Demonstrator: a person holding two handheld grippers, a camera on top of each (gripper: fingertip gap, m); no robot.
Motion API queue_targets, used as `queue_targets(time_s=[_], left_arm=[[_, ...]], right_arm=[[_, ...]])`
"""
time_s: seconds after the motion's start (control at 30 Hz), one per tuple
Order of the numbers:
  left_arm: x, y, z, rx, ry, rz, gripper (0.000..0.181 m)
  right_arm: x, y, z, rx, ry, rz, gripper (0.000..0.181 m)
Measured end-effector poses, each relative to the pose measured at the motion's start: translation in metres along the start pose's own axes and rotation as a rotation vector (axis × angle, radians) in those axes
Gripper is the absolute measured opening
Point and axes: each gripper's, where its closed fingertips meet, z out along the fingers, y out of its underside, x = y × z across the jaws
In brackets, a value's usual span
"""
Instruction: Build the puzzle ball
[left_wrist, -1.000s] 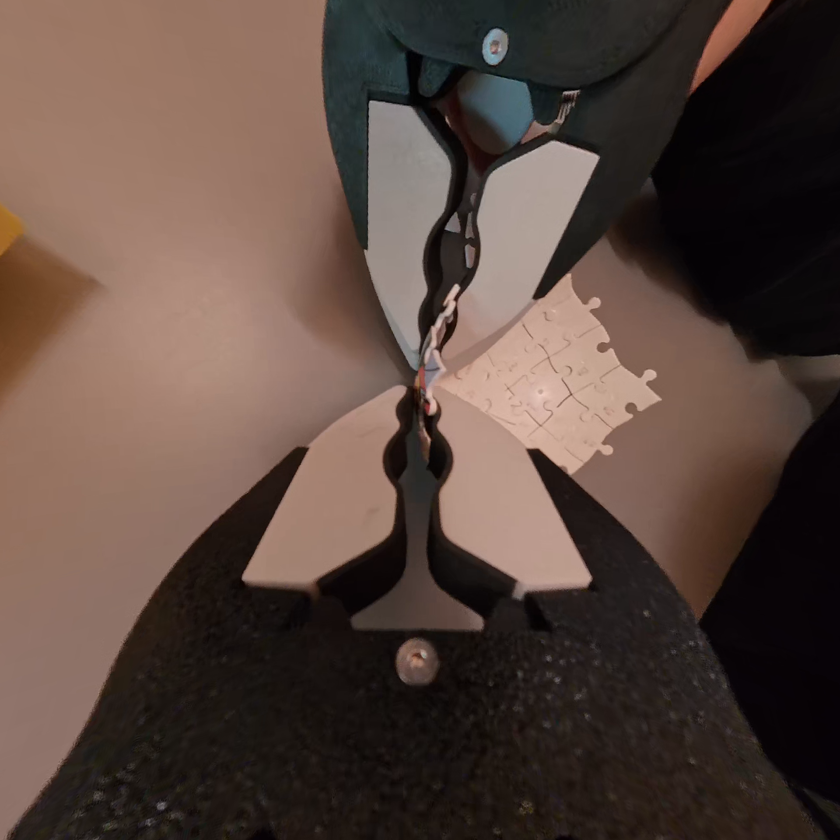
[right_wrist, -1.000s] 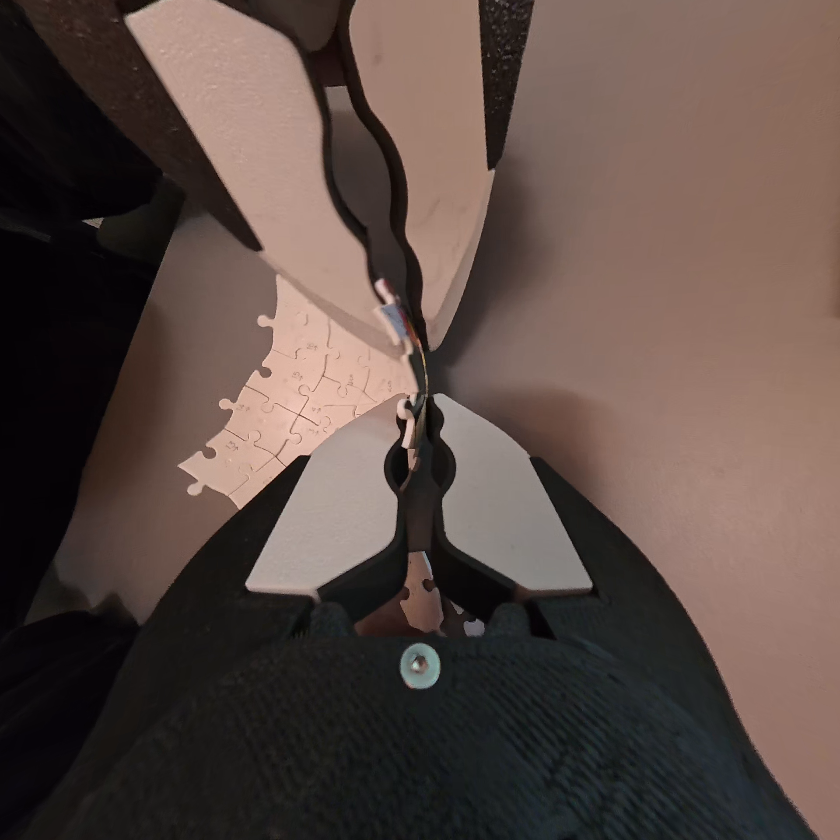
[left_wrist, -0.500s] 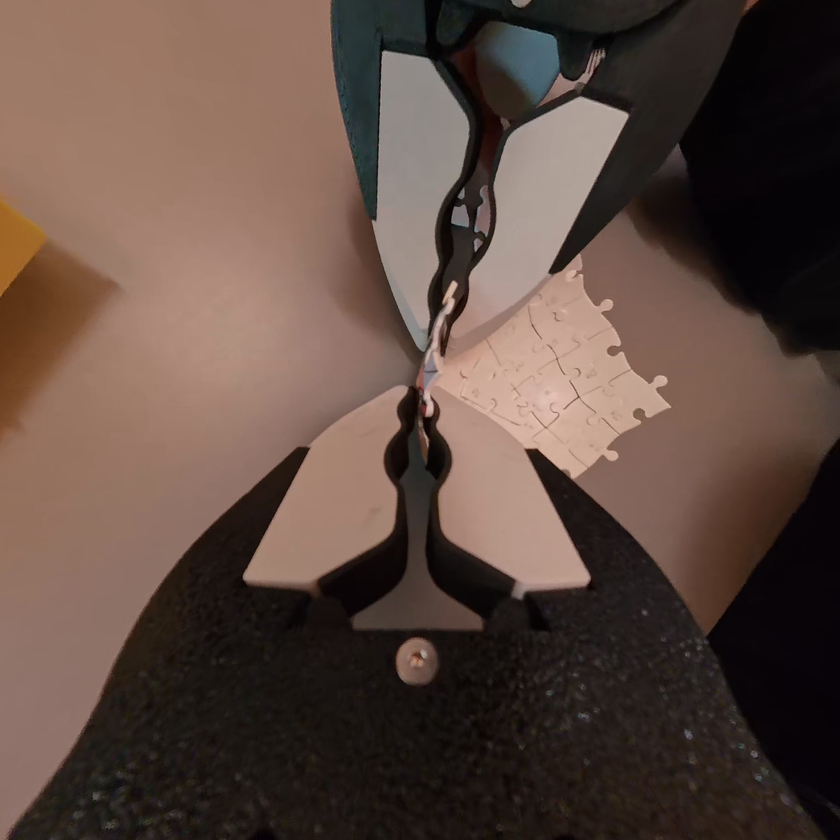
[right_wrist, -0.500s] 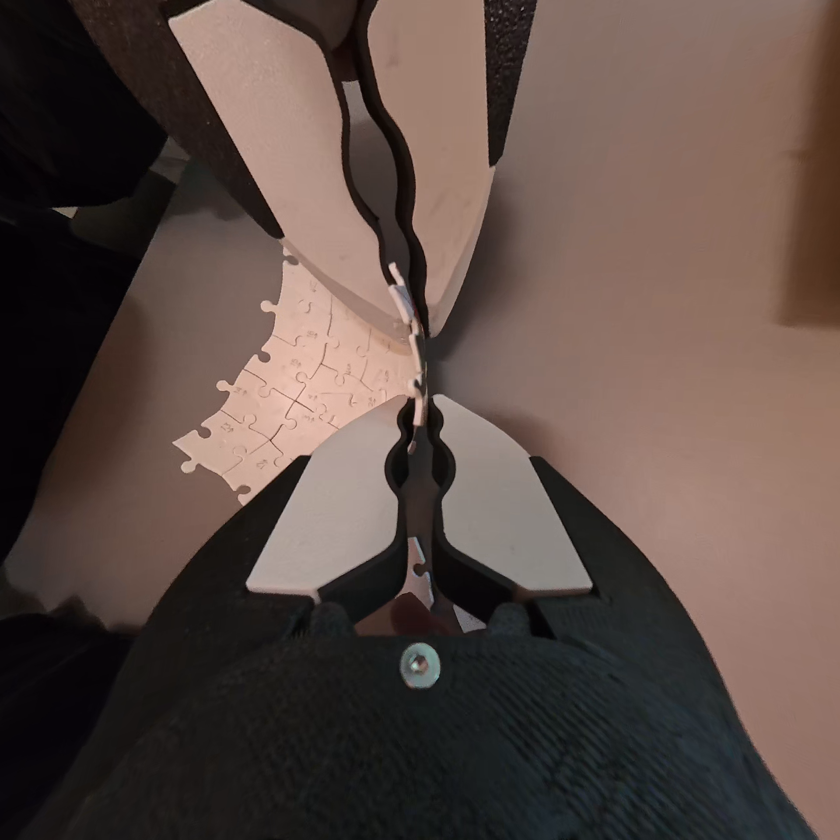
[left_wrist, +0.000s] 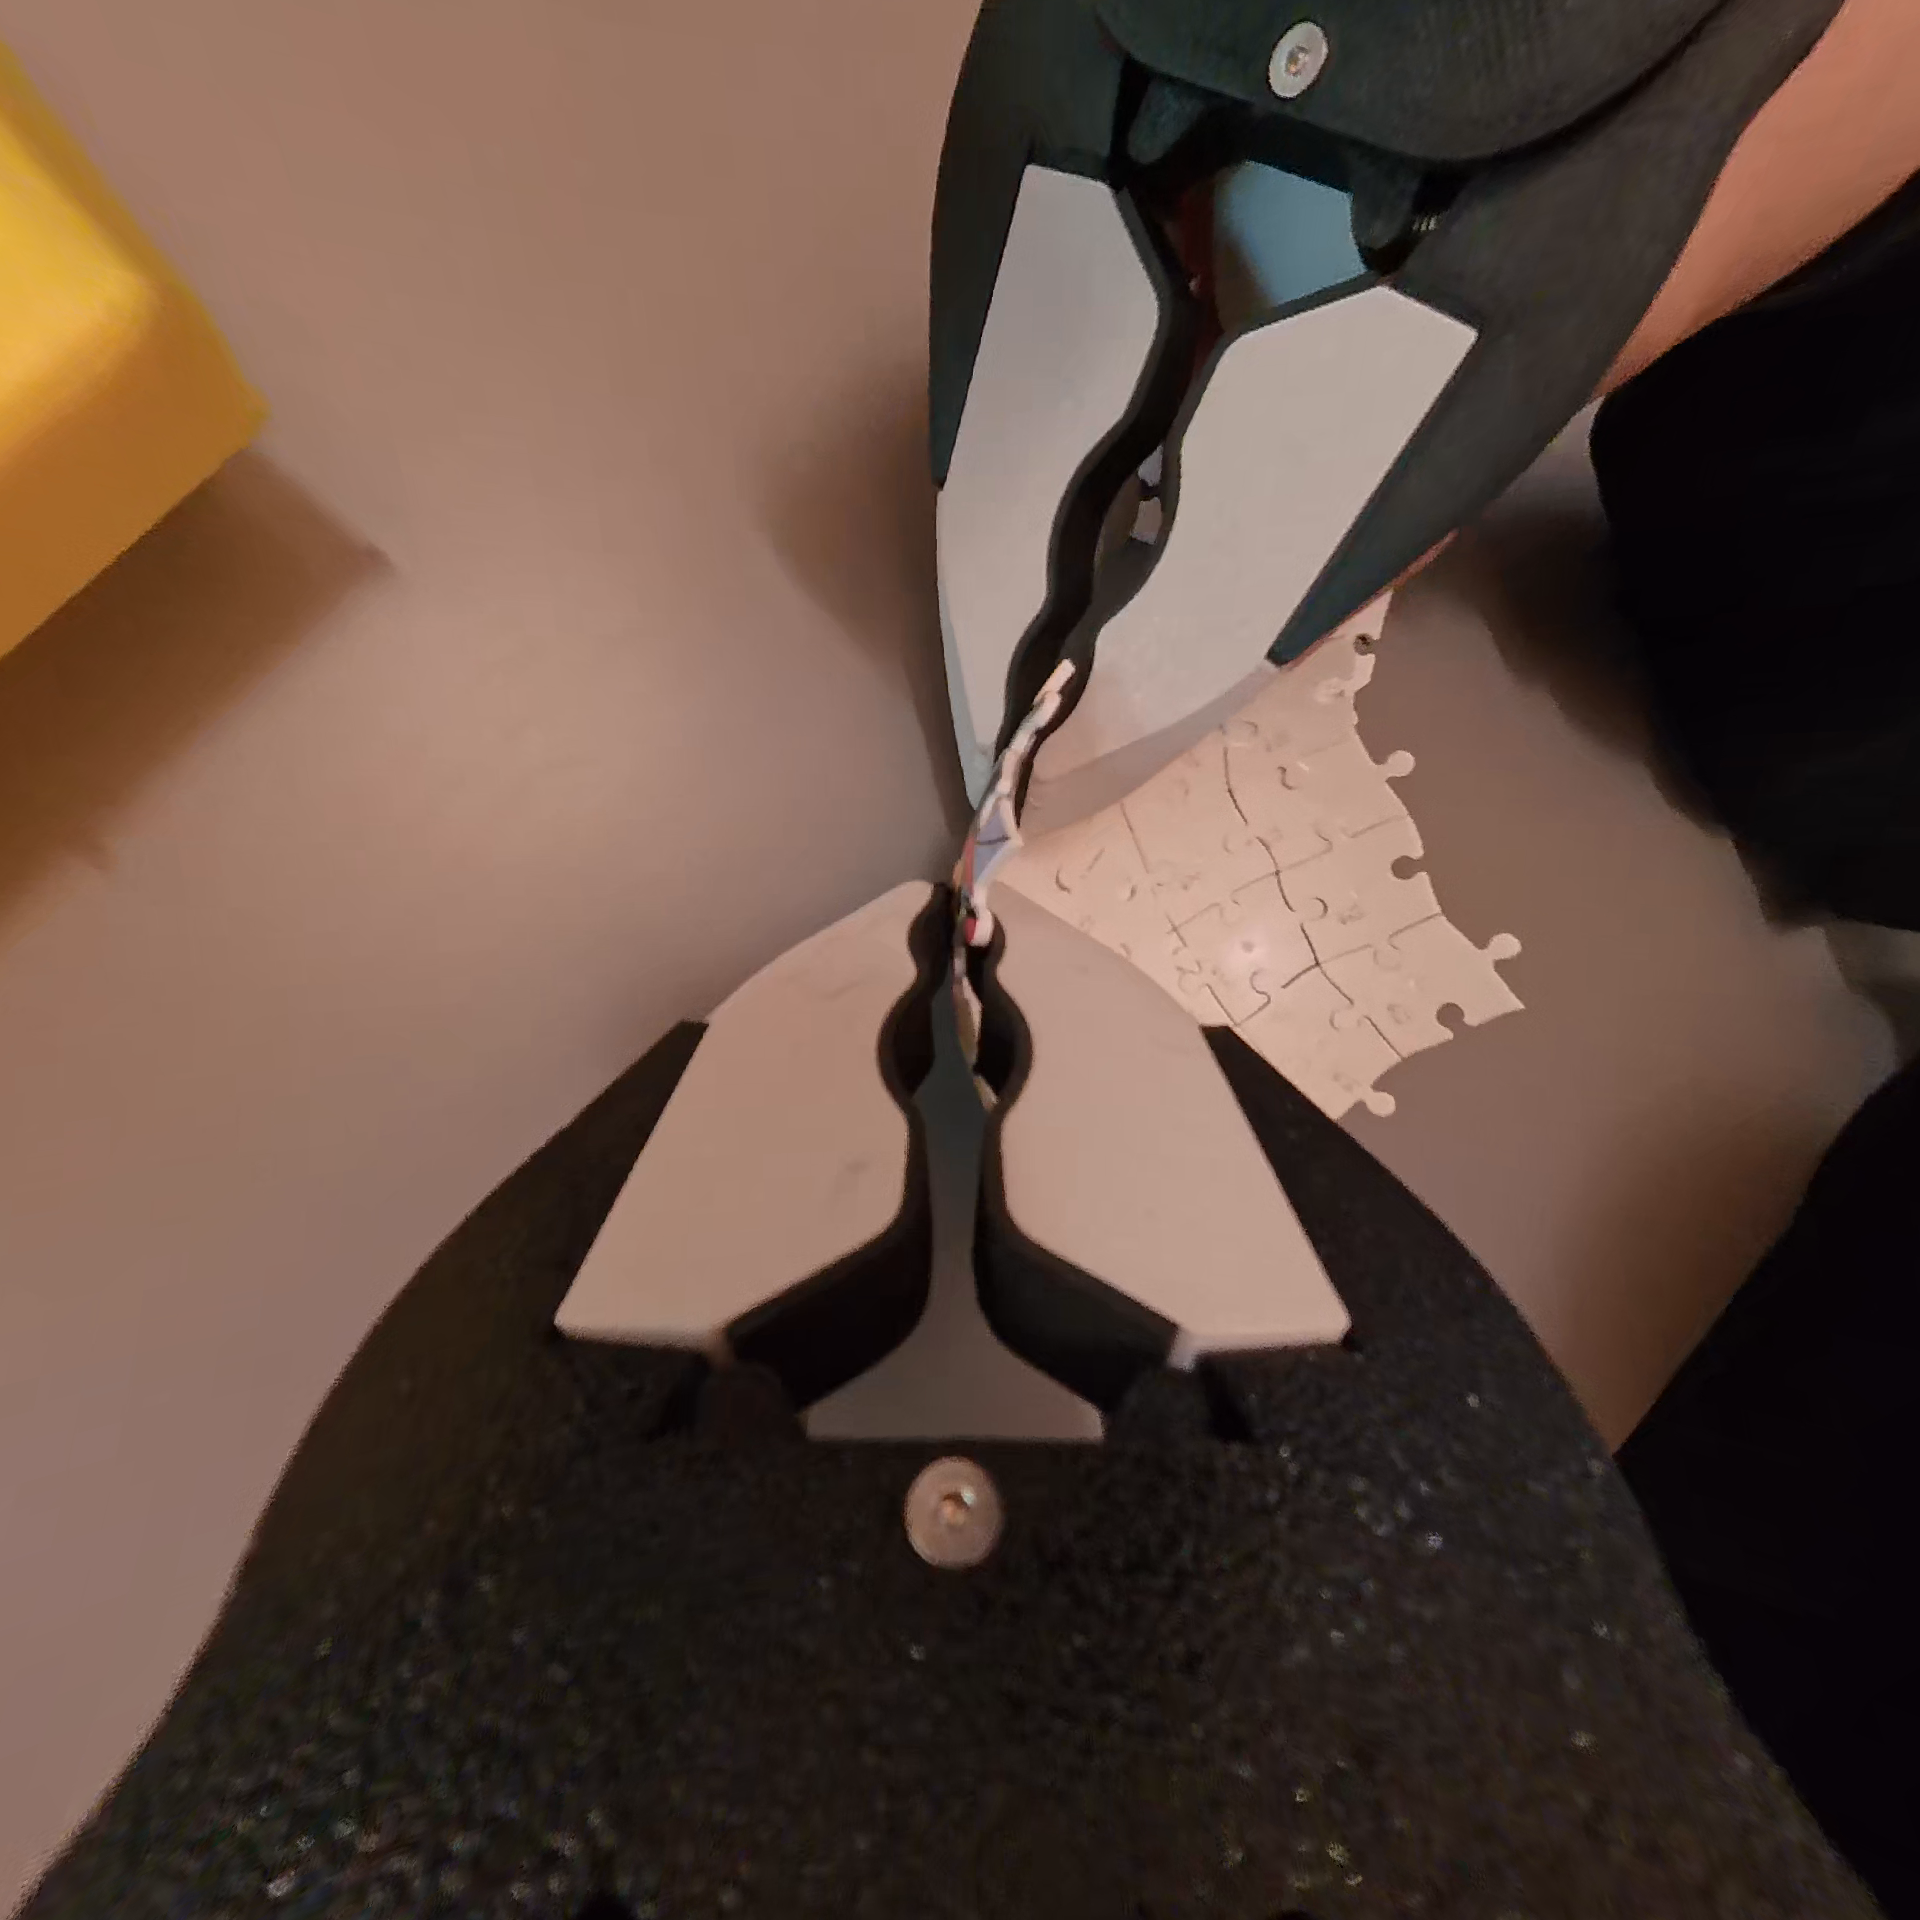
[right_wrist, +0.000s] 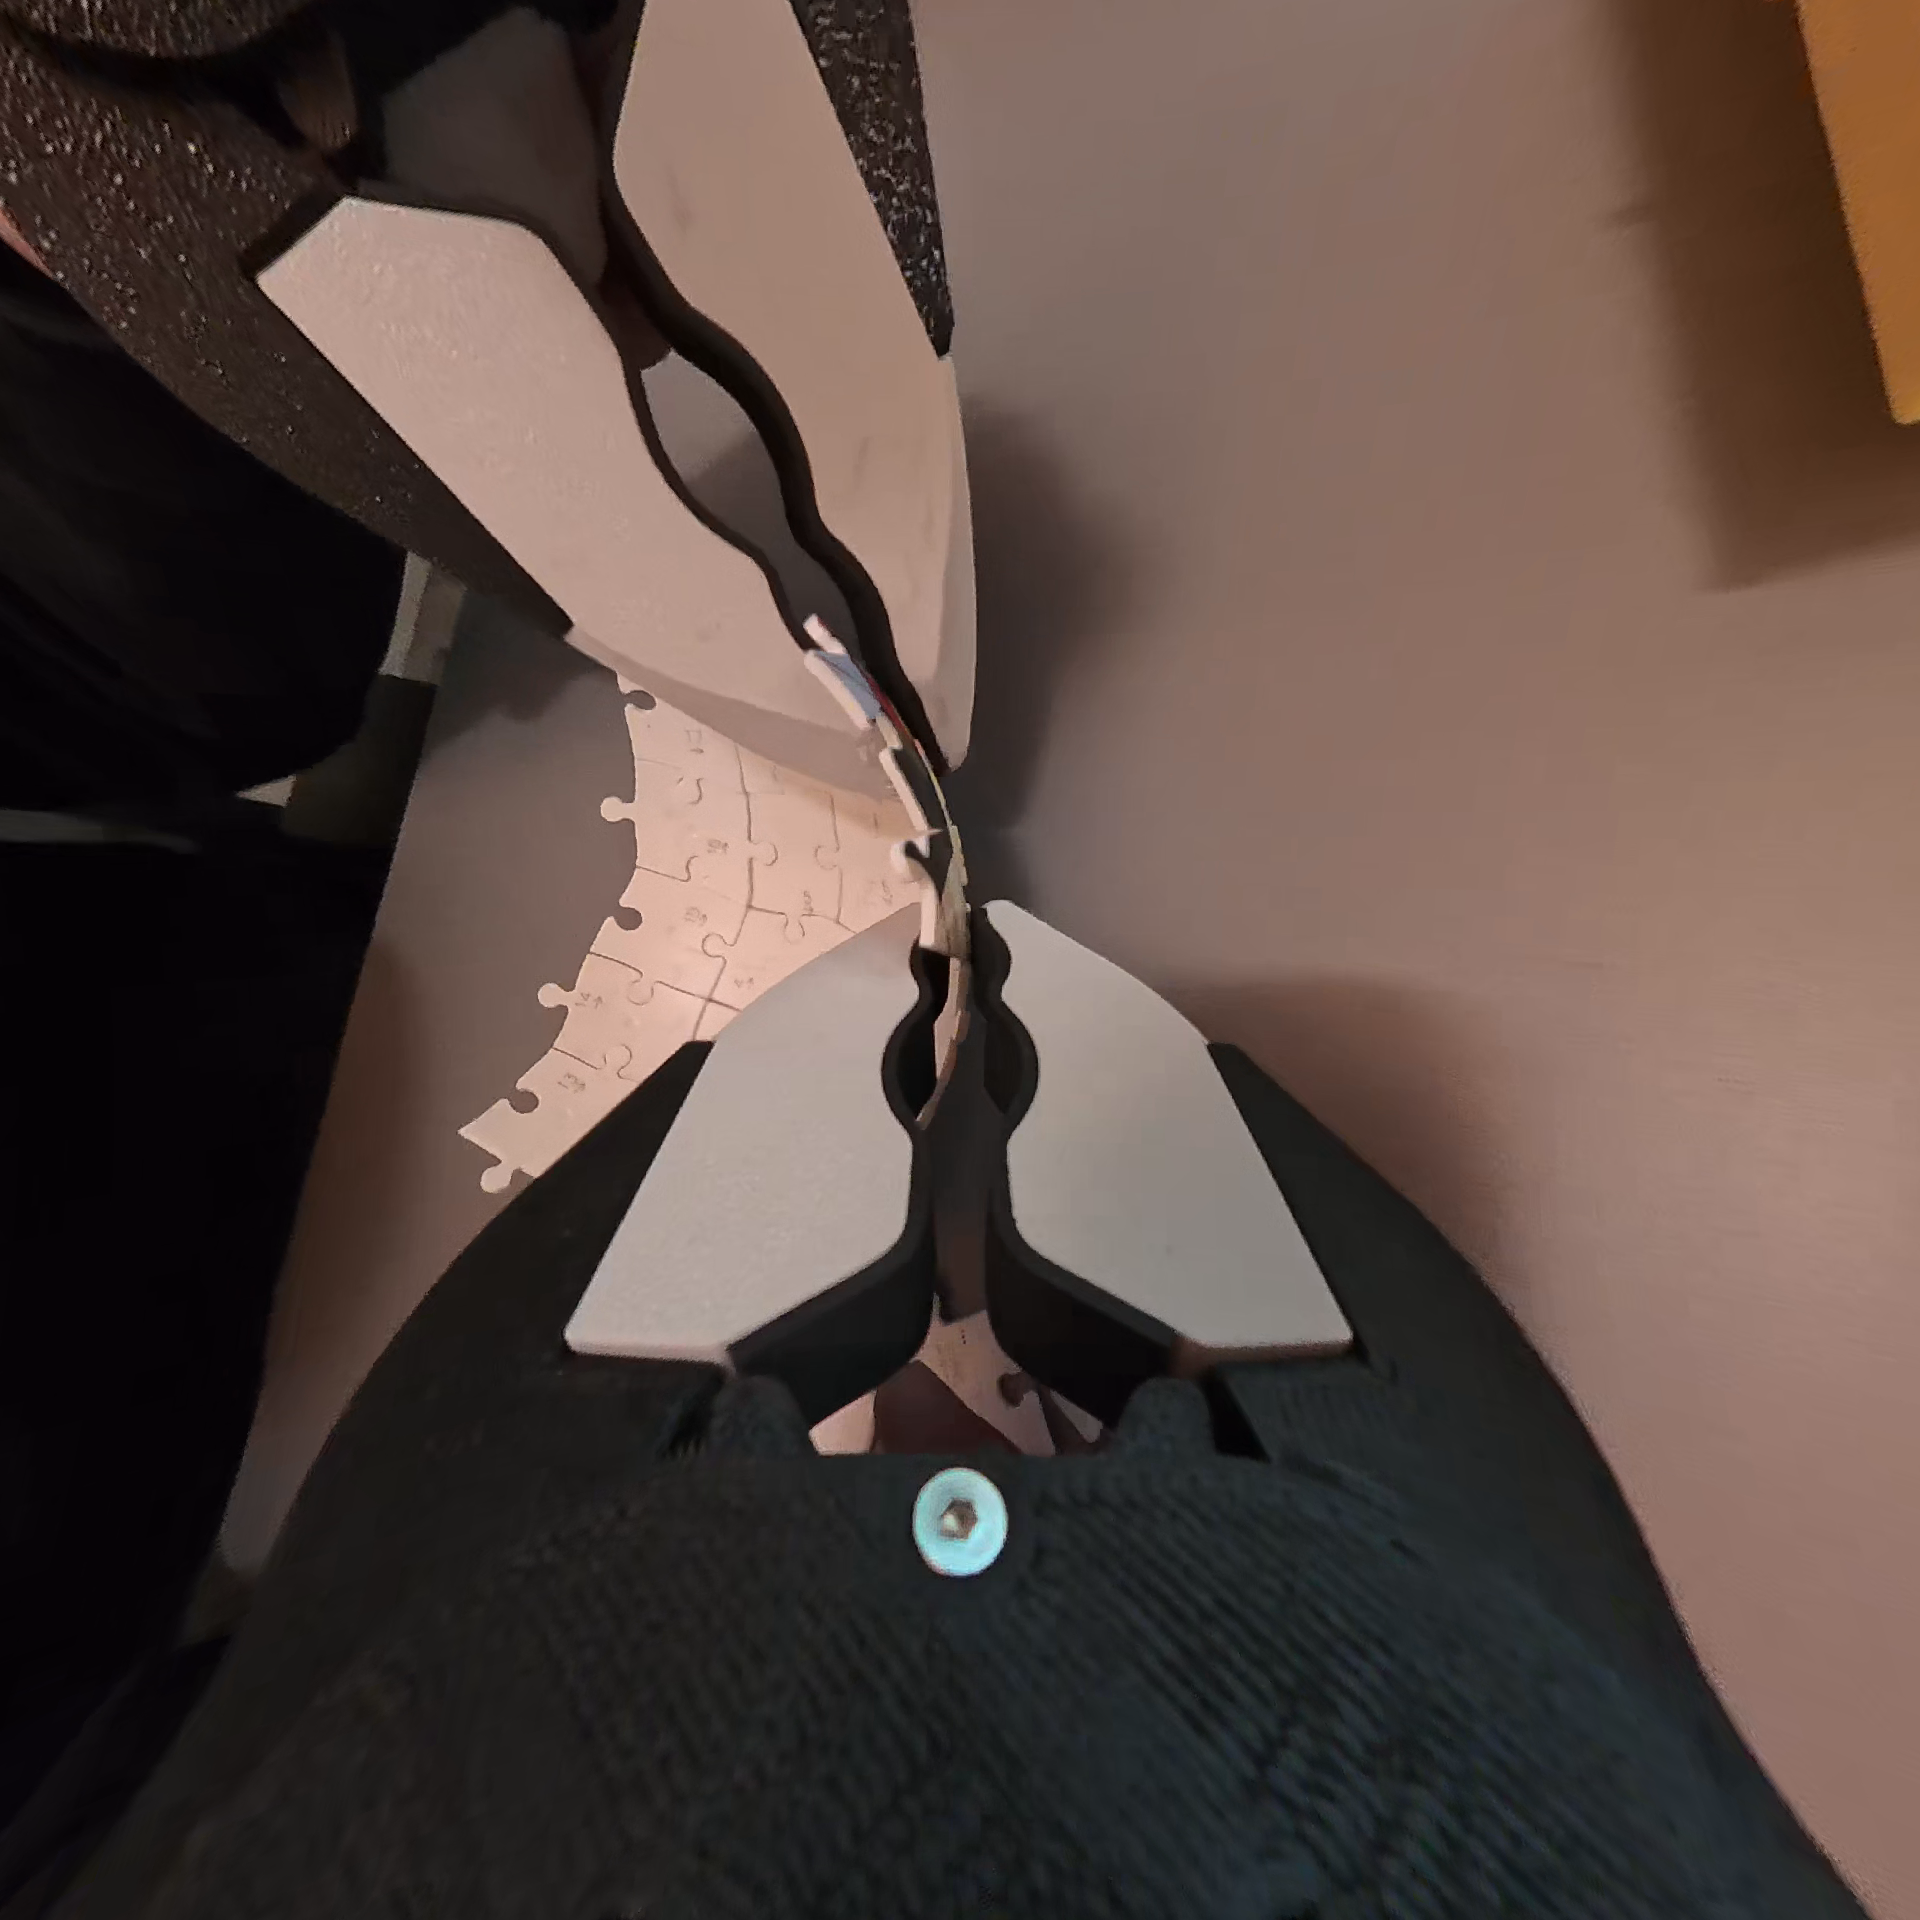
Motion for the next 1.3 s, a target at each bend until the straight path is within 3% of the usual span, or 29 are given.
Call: queue_targets(time_s=[0.2,0.27,0.43,0.57,1.3], left_arm=[[-0.001,0.0,0.0,0.012,0.02,-0.002,0.001],[0.0,0.0,0.0,0.011,0.021,0.002,0.001],[0.002,0.0,0.001,0.002,0.021,0.01,0.001],[0.0,-0.001,0.002,0.02,0.014,-0.006,0.002],[-0.003,-0.002,0.005,0.05,0.048,-0.018,0.001]], right_arm=[[0.001,0.0,0.001,-0.006,0.019,-0.056,0.005],[0.005,-0.003,-0.003,-0.007,0.066,-0.109,0.015],[-0.001,-0.012,-0.01,0.043,0.075,-0.174,0.003],[0.001,-0.011,-0.008,0.044,0.066,-0.119,0.003],[0.009,-0.006,-0.006,0.017,0.131,-0.245,0.008]])
